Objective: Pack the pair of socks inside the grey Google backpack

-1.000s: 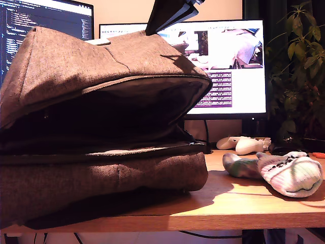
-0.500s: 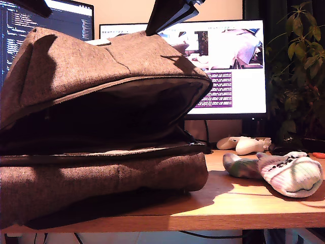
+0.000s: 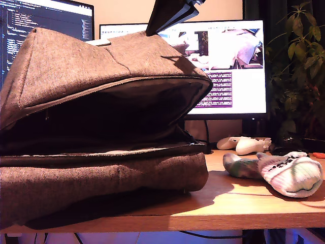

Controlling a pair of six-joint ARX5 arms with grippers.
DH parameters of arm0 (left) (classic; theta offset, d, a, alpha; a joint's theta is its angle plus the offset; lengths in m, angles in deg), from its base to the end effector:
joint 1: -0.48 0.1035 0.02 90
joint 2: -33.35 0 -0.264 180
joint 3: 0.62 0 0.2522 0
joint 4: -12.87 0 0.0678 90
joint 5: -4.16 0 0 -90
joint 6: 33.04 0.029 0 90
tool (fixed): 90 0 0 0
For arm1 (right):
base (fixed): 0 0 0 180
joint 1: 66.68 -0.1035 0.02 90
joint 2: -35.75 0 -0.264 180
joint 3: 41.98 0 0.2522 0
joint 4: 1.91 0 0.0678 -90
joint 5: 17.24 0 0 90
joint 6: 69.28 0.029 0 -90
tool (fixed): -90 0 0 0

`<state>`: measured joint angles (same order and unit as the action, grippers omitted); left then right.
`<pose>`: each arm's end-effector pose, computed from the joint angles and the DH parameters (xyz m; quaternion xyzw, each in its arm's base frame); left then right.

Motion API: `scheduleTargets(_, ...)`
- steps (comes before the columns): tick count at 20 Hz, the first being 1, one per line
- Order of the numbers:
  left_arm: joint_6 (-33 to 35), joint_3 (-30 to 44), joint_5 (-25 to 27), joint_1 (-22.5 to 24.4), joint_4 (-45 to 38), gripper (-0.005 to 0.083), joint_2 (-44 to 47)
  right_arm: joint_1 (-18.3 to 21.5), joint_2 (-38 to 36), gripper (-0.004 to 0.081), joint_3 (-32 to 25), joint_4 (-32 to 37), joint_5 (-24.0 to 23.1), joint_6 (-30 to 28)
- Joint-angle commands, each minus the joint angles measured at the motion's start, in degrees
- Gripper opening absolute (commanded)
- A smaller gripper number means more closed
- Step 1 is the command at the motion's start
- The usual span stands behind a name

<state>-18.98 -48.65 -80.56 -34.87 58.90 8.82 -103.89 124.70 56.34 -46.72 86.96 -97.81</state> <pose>0.0834 -0.0559 0.2766 0.1832 0.1507 -0.2749 0.9317 0.2682 0.2126 0.3529 -0.2703 0.1872 0.4739 0.8169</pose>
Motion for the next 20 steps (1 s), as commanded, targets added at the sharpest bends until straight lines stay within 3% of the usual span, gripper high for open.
scheduleTargets(1,1.4,0.9,-0.5,-0.9,0.3,-0.0021,-0.4,-0.3,0.2,-0.0013,2.0,1.2,0.4,0.0)
scheduleTargets(5,6.0,0.9,-0.1,-5.2,0.9,-0.0003,-2.4,-0.3,0.2,-0.0013,2.0,1.2,0.4,0.0)
scheduleTargets(7,6.8,0.9,1.3,-7.8,-0.3,0.0052,-5.4,-0.3,0.2,-0.0013,2.0,1.2,0.4,0.0)
scheduleTargets(9,8.1,0.9,3.2,-10.9,-2.4,0.0144,-9.0,-0.3,0.2,-0.0013,2.0,1.1,0.4,0.0)
scheduleTargets(13,8.8,0.9,4.6,-17.4,-9.3,0.0452,-15.0,-0.3,0.2,-0.0013,2.0,1.1,0.4,0.0)
scheduleTargets(17,11.9,0.9,11.3,-23.6,-13.5,0.0511,-21.2,-0.3,0.2,-0.0013,2.0,1.2,0.4,0.0)
scheduleTargets(20,12.7,0.9,18.0,-27.3,-16.3,0.0611,-26.9,-0.3,0.2,-0.0013,2.0,1.2,0.4,0.0)
